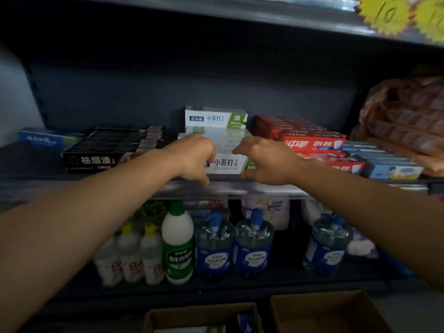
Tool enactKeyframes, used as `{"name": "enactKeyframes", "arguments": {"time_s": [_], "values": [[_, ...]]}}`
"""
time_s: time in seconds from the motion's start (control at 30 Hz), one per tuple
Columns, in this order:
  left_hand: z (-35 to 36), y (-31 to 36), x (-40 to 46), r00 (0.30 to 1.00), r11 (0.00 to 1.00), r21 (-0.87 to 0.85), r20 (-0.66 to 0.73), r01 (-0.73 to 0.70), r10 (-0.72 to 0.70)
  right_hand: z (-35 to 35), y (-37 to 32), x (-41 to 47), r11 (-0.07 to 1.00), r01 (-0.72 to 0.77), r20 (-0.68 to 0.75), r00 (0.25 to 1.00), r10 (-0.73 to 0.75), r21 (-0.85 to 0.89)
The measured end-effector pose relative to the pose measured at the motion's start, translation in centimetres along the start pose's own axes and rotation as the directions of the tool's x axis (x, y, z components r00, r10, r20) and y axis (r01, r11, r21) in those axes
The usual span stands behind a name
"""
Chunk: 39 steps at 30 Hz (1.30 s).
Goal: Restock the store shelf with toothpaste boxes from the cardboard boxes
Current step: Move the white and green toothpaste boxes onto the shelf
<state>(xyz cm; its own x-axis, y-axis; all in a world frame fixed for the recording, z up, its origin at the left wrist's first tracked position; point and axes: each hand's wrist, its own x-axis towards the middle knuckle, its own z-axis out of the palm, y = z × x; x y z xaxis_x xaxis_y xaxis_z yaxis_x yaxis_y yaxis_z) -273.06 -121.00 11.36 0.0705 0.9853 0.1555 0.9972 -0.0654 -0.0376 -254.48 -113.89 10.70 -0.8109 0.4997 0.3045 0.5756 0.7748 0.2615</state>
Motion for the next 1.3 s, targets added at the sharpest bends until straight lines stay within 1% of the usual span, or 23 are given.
{"name": "enactKeyframes", "arguments": {"time_s": [0.13,0.23,0.37,0.43,0.5,0.57,0.67,0.8,0.97,1.17,1.3], "values": [[2.2,0.7,-2.8,0.996,0.999,0.001,0.082,-0.047,0.047,1.7,-2.8,-2.4,0.997,0.062,0.025,0.998,-0.063,0.04],[5.5,1.0,-5.0,0.983,0.996,0.025,0.165,-0.087,0.082,4.9,-5.2,-4.3,0.99,0.088,0.063,0.993,-0.096,0.109],[11.7,0.8,-7.4,0.95,0.993,-0.004,0.289,-0.118,0.114,10.7,-8.2,-6.4,0.98,0.106,0.187,0.973,-0.137,0.168],[14.6,0.6,-8.4,0.93,0.995,-0.015,0.354,-0.099,0.098,13.6,-9.6,-7.2,0.972,0.111,0.231,0.96,-0.158,0.207],[17.7,0.3,-9.5,0.907,0.994,-0.043,0.407,-0.097,0.106,16.5,-11.2,-8.2,0.962,0.11,0.275,0.945,-0.18,0.251],[20.9,-0.2,-10.5,0.89,0.99,-0.075,0.434,-0.117,0.138,19.5,-12.7,-9.2,0.956,0.111,0.332,0.921,-0.202,0.273],[25.6,-1.0,-11.9,0.863,0.986,-0.129,0.481,-0.101,0.152,24.0,-14.8,-10.4,0.944,0.099,0.408,0.884,-0.229,0.316],[30.8,-1.4,-13.5,0.802,0.986,-0.153,0.579,-0.073,0.149,29.5,-16.9,-12.2,0.937,0.067,0.495,0.835,-0.24,0.342],[35.8,-1.7,-14.9,0.777,0.978,-0.207,0.616,-0.001,0.131,35.1,-18.5,-14.5,0.935,0.016,0.56,0.798,-0.225,0.354],[37.4,-2.2,-14.7,0.781,0.964,-0.262,0.609,0.038,0.135,38.5,-19.3,-15.1,0.952,-0.052,0.643,0.748,-0.164,0.303],[38.1,-2.6,-14.6,0.781,0.968,-0.245,0.614,0.051,0.114,40.0,-19.3,-15.0,0.952,-0.093,0.668,0.732,-0.133,0.291]]}}
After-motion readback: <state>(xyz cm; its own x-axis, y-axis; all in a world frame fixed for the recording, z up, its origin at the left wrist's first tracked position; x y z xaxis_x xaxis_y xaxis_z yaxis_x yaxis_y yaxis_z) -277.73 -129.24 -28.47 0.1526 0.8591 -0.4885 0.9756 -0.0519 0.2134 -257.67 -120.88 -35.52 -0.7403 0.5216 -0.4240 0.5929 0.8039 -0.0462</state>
